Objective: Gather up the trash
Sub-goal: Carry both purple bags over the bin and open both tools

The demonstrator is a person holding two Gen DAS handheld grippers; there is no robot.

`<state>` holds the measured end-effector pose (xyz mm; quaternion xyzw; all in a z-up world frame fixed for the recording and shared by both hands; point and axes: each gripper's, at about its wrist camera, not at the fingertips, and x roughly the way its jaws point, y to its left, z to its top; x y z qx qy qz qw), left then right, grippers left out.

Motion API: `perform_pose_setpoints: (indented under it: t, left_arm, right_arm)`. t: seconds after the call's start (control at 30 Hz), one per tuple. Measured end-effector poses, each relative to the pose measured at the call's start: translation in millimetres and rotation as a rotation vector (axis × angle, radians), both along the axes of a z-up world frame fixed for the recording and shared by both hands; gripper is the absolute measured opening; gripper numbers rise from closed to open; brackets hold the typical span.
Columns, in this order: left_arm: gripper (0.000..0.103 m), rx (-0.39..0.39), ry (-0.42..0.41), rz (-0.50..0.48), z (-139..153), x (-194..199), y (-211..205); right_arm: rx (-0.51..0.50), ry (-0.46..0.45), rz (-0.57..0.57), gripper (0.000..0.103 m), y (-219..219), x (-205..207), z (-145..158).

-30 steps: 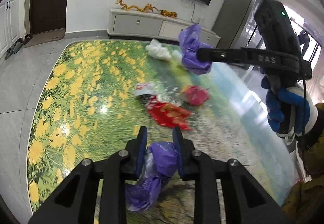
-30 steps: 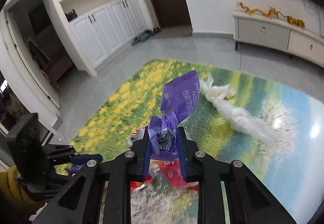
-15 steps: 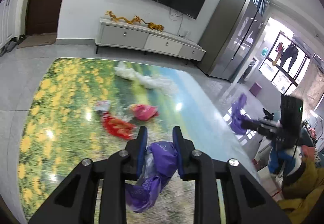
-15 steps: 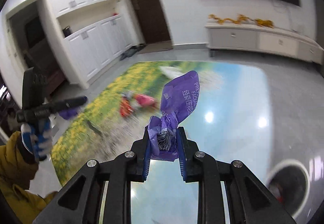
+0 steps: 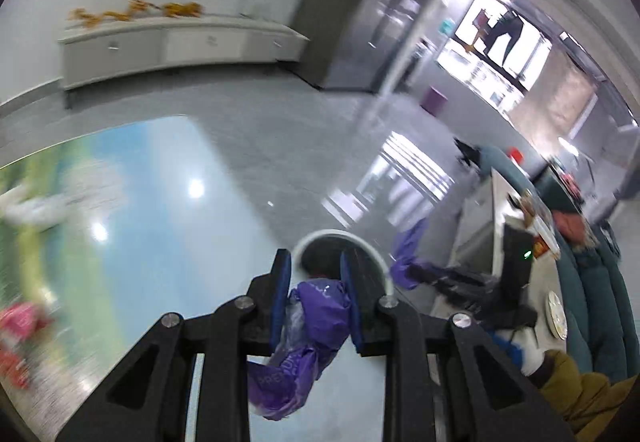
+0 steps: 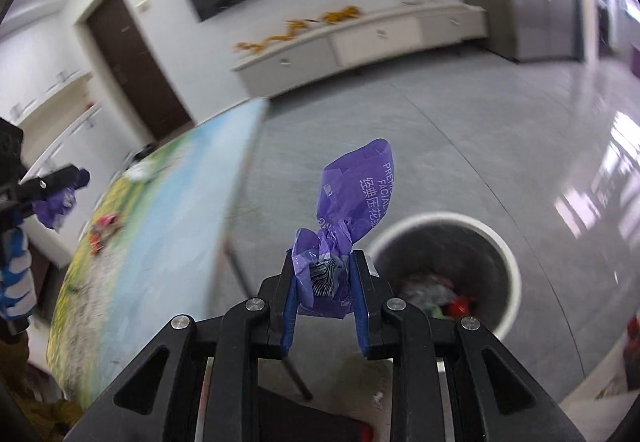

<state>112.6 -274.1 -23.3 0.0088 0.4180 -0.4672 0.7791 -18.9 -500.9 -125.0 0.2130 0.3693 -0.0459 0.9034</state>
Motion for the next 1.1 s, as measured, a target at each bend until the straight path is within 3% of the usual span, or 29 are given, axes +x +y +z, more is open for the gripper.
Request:
perform_pose_setpoints:
  t: [0.27, 0.43, 0.53, 0.57, 0.77, 1.1]
  left_arm:
    - [0.025, 0.065, 0.087, -0.122, -44.1, 9.3, -146.0]
    - [0.03, 0.076, 0.146, -0.141, -70.8, 16.1, -193.4]
    - [0.05, 0.079, 0.163, -0.141, -81.7, 18.8, -210.0]
    - [0.054, 0.078, 0.164, -0.139, -83.7, 18.4, -211.2]
    - [0.054, 0.074, 0.154, -0.126, -79.6, 15.1, -202.3]
    - [0.053, 0.103, 0.015, -0.032, -42.7, 3.8, -108.4]
  right_arm:
    - [0.068, 0.054, -0.092, 0.026, -57.3, 12.2, -46.1]
    - [0.084, 0.08, -0.12, 0.032, -73.3, 20.4, -68.0]
    - [0.083, 0.1, -0.144, 0.041, -78.8, 23.4, -76.4]
    - [0.084, 0.104, -0.152, 0.044, -80.2, 23.0, -78.1]
    - [0.089, 0.106, -0.19, 0.045, -79.9, 10.6, -75.8]
    - [0.003, 0.005, -0.157, 0.045, -47.6, -10.2, -11.1]
